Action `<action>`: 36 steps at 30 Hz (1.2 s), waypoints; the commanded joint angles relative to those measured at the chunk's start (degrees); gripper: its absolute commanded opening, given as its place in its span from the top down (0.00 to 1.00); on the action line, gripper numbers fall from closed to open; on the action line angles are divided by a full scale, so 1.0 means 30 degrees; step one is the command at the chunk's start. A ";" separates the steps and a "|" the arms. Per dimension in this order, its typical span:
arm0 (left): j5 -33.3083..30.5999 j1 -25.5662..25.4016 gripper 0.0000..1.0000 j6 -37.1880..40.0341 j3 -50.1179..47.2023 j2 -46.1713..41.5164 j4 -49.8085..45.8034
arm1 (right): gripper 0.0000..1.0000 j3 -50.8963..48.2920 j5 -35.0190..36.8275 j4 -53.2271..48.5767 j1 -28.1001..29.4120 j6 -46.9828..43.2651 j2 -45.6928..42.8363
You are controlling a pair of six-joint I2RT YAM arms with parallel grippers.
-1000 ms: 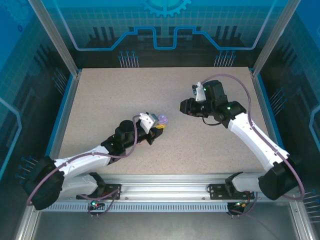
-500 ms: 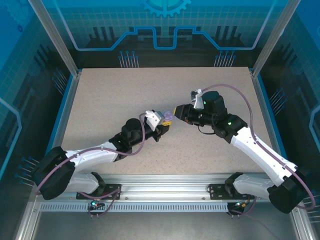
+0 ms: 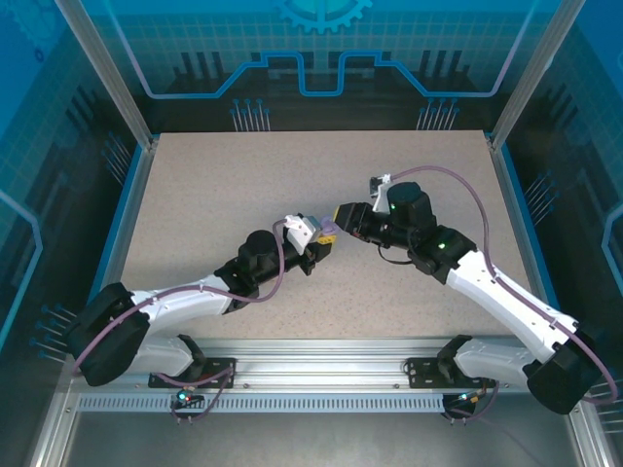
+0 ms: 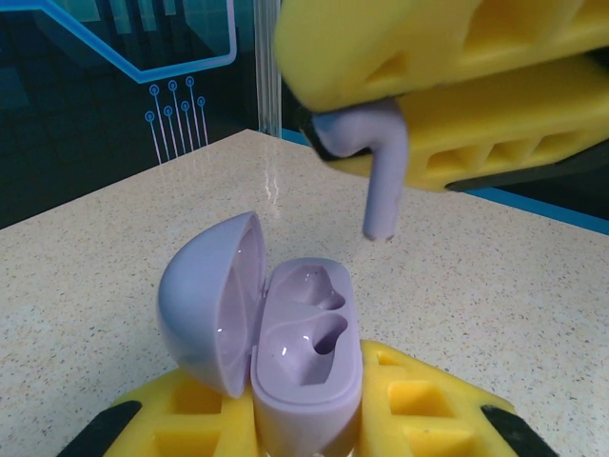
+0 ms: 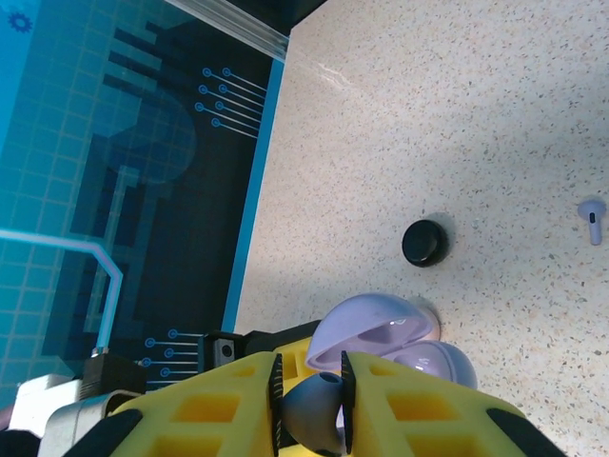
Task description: Insert wireless bluetooth earbuds into charging case
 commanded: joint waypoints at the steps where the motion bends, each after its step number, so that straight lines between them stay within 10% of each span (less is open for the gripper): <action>1: -0.0234 -0.0131 0.92 0.0018 0.0582 -0.0171 0.0662 | 0.75 -0.0060 0.0666 0.0784 0.0396 0.0080 0.0241; 36: -0.0480 -0.0146 0.91 -0.0275 0.0228 -0.0748 0.1068 | 0.64 -0.0586 0.2346 -0.0230 0.1479 -0.0397 0.0850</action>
